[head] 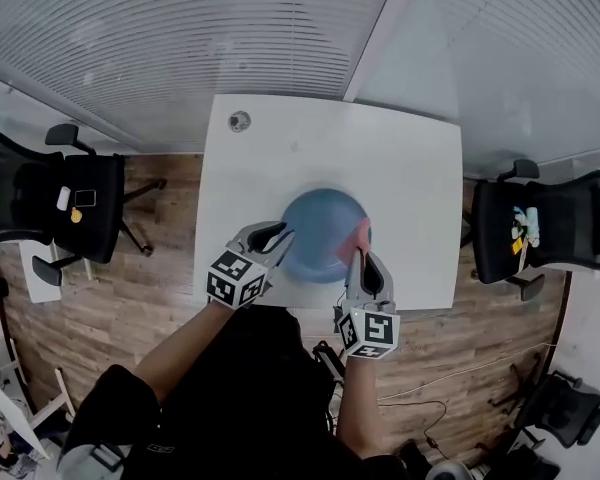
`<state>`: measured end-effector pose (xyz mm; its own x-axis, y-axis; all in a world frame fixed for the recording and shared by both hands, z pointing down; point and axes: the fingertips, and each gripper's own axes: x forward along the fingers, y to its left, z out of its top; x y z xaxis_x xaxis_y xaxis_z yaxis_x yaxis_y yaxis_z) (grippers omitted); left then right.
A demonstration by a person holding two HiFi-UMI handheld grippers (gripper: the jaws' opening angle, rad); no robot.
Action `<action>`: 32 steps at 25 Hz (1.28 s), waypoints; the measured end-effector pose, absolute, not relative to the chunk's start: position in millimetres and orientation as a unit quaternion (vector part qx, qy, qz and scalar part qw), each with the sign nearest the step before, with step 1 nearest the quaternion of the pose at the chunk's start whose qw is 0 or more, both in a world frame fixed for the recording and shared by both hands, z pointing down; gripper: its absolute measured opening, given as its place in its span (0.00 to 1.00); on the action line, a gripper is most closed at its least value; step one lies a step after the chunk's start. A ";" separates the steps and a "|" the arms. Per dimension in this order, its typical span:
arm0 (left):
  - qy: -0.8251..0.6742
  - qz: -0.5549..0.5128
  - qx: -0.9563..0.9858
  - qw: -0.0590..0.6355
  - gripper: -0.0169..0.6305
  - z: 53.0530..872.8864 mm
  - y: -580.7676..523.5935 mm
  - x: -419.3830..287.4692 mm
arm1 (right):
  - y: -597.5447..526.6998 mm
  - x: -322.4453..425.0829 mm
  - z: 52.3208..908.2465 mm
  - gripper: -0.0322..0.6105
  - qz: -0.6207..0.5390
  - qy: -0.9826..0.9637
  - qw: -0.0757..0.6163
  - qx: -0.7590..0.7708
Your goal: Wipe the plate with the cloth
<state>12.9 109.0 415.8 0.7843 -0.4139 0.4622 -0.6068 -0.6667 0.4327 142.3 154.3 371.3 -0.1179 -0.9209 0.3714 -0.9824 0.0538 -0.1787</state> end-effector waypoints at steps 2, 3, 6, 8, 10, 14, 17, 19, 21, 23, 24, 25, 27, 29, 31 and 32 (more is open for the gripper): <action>-0.283 0.141 0.908 0.275 0.15 390.4 116.3 12.6 | 162.1 139.6 352.7 0.07 0.177 -0.728 0.068 0.659; -0.284 0.125 0.914 0.261 0.14 376.3 118.9 12.2 | 165.7 138.2 345.7 0.07 0.170 -0.731 0.068 0.657; -0.295 0.067 0.931 0.206 0.06 331.4 129.1 9.6 | 180.0 137.4 335.5 0.07 0.157 -0.729 0.082 0.662; -0.301 0.043 0.937 0.174 0.03 310.6 140.8 7.6 | 194.2 139.7 330.7 0.07 0.155 -0.719 0.076 0.673; -0.305 0.037 0.940 0.148 0.03 301.0 154.4 5.3 | 209.9 140.2 324.2 0.07 0.149 -0.707 0.065 0.688; -0.308 0.028 0.943 0.122 0.03 301.2 176.3 4.8 | 234.8 131.8 313.5 0.07 0.140 -0.703 0.038 0.697; -0.303 0.033 0.945 0.120 0.03 303.7 183.3 8.6 | 240.9 124.9 318.1 0.07 0.144 -0.708 0.040 0.690; -0.301 0.033 0.946 0.117 0.03 302.0 186.4 10.9 | 241.4 121.6 321.3 0.07 0.144 -0.710 0.056 0.687; -0.302 0.029 0.946 0.114 0.03 298.4 187.1 11.7 | 240.8 119.2 320.7 0.07 0.142 -0.711 0.065 0.686; -0.306 0.028 0.945 0.110 0.03 295.8 184.9 10.4 | 239.7 117.8 318.1 0.07 0.140 -0.710 0.061 0.687; -0.307 0.030 0.945 0.110 0.03 296.4 183.9 9.8 | 239.3 117.9 316.5 0.07 0.140 -0.709 0.056 0.689; -0.308 0.032 0.944 0.111 0.03 298.4 183.4 9.4 | 239.1 118.2 315.2 0.07 0.140 -0.708 0.052 0.690; -0.309 0.036 0.944 0.114 0.03 303.8 183.4 8.2 | 239.4 117.7 313.3 0.07 0.140 -0.708 0.048 0.691; -0.311 0.037 0.943 0.115 0.03 304.3 182.8 6.8 | 240.1 117.0 312.7 0.07 0.139 -0.708 0.048 0.691; -0.313 0.036 0.942 0.112 0.03 302.8 182.4 6.6 | 241.5 117.7 312.6 0.07 0.139 -0.707 0.048 0.692; -0.313 0.035 0.943 0.111 0.03 303.1 182.7 6.4 | 242.3 118.0 312.8 0.07 0.140 -0.706 0.048 0.692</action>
<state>6.4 182.7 303.1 0.8020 -0.5816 0.1364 -0.5973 -0.7796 0.1881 118.0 242.3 312.8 -0.0375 -0.9643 0.2621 -0.9912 0.0026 -0.1323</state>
